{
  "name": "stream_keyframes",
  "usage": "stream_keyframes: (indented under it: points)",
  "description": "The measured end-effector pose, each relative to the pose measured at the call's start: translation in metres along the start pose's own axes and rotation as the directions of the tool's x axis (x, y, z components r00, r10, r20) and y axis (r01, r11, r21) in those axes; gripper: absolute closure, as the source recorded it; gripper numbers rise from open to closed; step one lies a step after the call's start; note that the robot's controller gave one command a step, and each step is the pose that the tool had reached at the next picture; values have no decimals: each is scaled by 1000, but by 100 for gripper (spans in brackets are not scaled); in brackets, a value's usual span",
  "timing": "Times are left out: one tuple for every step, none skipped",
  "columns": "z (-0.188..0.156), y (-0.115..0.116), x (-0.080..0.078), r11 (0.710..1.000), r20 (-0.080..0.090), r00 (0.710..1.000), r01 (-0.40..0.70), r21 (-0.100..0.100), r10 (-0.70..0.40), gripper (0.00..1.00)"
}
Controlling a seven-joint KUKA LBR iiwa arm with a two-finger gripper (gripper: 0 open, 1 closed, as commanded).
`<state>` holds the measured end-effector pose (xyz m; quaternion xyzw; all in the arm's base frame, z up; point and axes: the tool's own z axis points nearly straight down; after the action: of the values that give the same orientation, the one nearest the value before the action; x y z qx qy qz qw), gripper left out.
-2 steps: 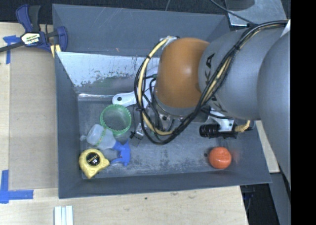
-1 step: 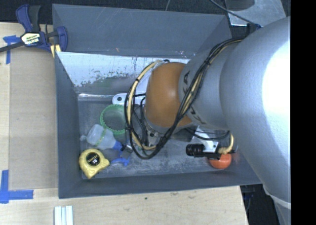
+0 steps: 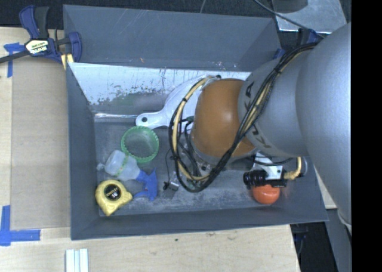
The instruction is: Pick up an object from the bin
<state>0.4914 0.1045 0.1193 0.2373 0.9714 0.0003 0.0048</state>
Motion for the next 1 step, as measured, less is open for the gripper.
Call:
stream_keyframes:
  points:
    - [47, 96, 16, 999, 8, 999, 54, -3, -54, 0]
